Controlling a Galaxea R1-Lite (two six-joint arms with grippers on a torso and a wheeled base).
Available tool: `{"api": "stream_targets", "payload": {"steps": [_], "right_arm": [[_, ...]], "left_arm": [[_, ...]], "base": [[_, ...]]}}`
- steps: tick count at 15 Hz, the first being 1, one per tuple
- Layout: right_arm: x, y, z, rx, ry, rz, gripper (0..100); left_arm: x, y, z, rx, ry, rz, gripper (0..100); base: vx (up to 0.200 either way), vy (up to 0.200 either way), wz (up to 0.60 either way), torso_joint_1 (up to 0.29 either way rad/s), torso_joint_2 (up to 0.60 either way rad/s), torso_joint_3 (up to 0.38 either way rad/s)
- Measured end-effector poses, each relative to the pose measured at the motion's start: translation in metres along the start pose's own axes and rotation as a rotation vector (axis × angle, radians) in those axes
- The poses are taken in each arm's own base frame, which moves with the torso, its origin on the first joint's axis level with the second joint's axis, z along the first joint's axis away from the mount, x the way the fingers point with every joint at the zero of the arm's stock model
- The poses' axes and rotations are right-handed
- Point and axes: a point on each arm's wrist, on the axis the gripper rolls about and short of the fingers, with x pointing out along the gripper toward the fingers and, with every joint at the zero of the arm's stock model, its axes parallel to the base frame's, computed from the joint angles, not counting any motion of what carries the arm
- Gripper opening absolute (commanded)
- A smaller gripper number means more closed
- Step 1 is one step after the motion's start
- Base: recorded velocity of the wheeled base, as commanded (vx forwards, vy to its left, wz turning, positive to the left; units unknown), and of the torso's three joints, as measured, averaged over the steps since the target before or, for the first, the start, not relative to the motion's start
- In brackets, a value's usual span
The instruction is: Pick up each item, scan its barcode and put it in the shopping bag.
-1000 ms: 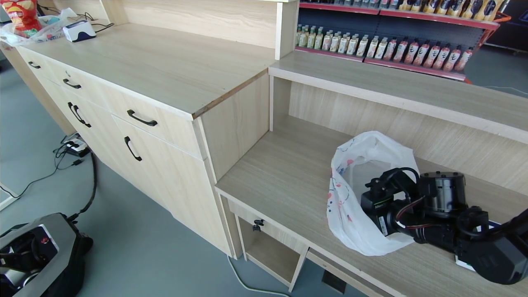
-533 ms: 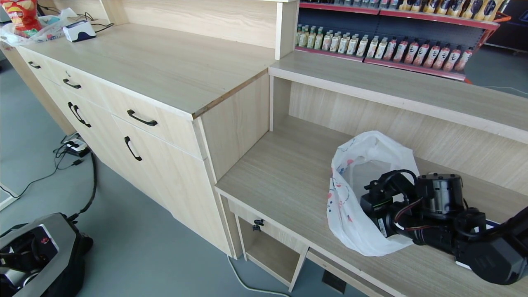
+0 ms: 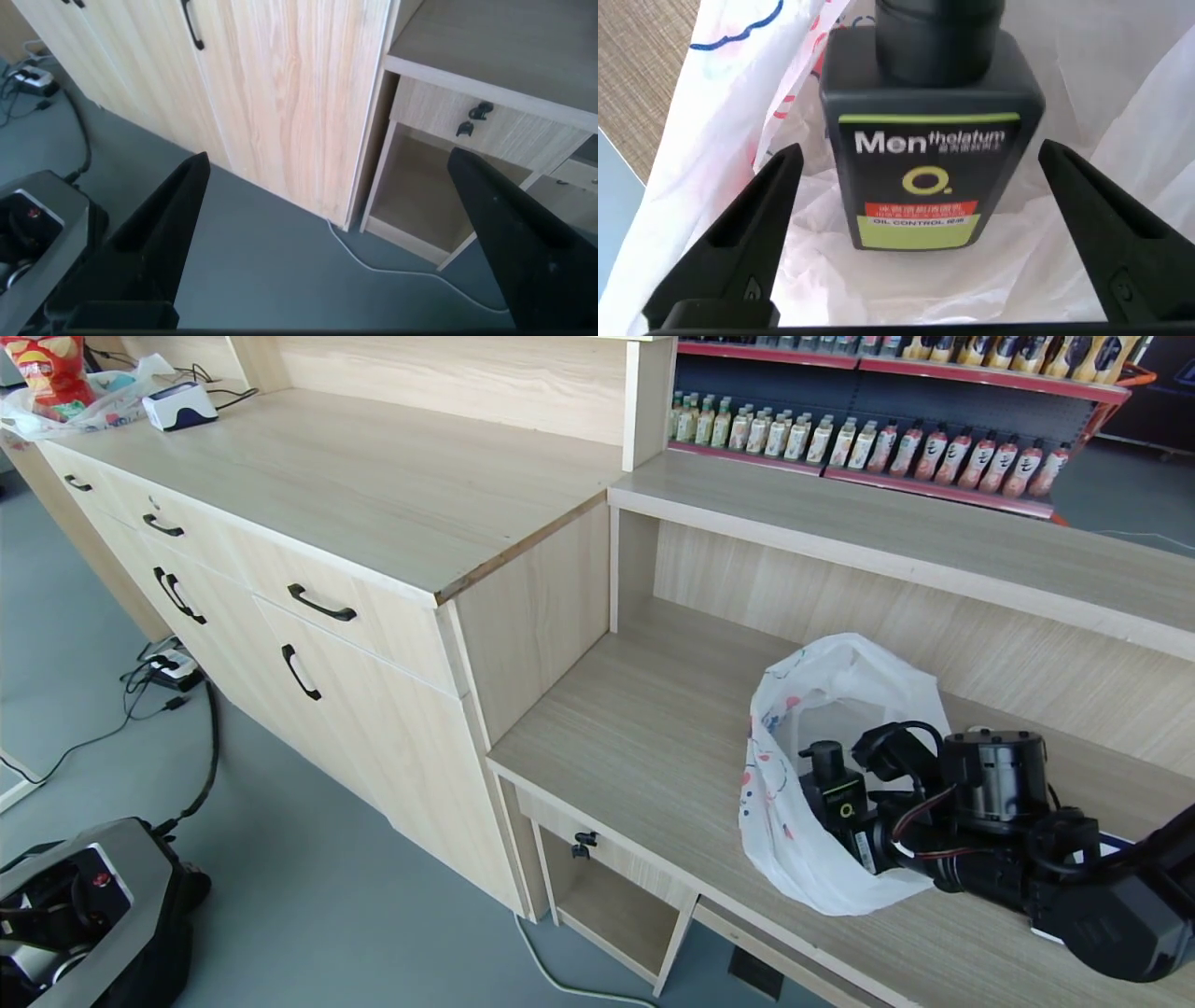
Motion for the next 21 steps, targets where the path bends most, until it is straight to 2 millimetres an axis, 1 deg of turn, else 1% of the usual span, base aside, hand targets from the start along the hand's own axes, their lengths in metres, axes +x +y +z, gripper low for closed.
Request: {"api": "stream_targets", "payload": {"steps": [3, 5, 9, 11, 14, 15, 16, 18, 19, 21], "right_arm": [[-0.003, -0.001, 0.005, -0.004, -0.018, -0.002, 100], [-0.011, -0.003, 0.019, -0.053, -0.084, -0.014, 100], [-0.029, -0.012, 0.058, -0.13, -0.242, -0.063, 100], [-0.04, -0.02, 0.067, -0.171, -0.285, -0.107, 100], [-0.067, -0.041, 0.073, -0.221, -0.289, -0.189, 100], [-0.082, -0.051, 0.073, -0.247, -0.275, -0.225, 100], [-0.098, -0.063, 0.072, -0.27, -0.265, -0.265, 100], [-0.133, -0.084, 0.073, -0.304, -0.303, -0.319, 100], [-0.15, -0.092, 0.076, -0.316, -0.333, -0.353, 100], [-0.176, -0.102, 0.086, -0.317, -0.349, -0.417, 100]], "left_arm": [[0.0, 0.0, 0.0, 0.001, 0.0, 0.0, 100], [0.0, 0.0, 0.0, 0.0, 0.0, 0.0, 100], [0.0, 0.0, 0.0, 0.0, 0.0, -0.001, 100], [0.0, 0.0, 0.0, 0.0, 0.0, 0.0, 100], [0.0, 0.0, 0.0, 0.0, 0.0, 0.0, 100], [0.0, 0.0, 0.0, 0.0, 0.0, 0.0, 100], [0.0, 0.0, 0.0, 0.001, 0.0, 0.0, 100], [0.0, 0.0, 0.0, 0.0, 0.0, 0.0, 100], [0.0, 0.0, 0.0, 0.001, 0.0, -0.001, 100], [0.0, 0.0, 0.0, 0.0, 0.0, 0.0, 100]], "base": [[0.0, 0.0, 0.0, 0.0, 0.0, 0.0], [0.0, 0.0, 0.0, 0.0, 0.0, 0.0], [0.0, 0.0, 0.0, 0.0, 0.0, 0.0], [0.0, 0.0, 0.0, 0.0, 0.0, 0.0], [0.0, 0.0, 0.0, 0.0, 0.0, 0.0], [0.0, 0.0, 0.0, 0.0, 0.0, 0.0], [0.0, 0.0, -0.6, 0.007, 0.0, 0.002], [0.0, 0.0, -0.6, -0.005, 0.0, 0.002], [0.0, 0.0, -0.6, -0.002, 0.0, 0.002], [0.0, 0.0, -0.6, 0.007, 0.0, 0.0]]}}
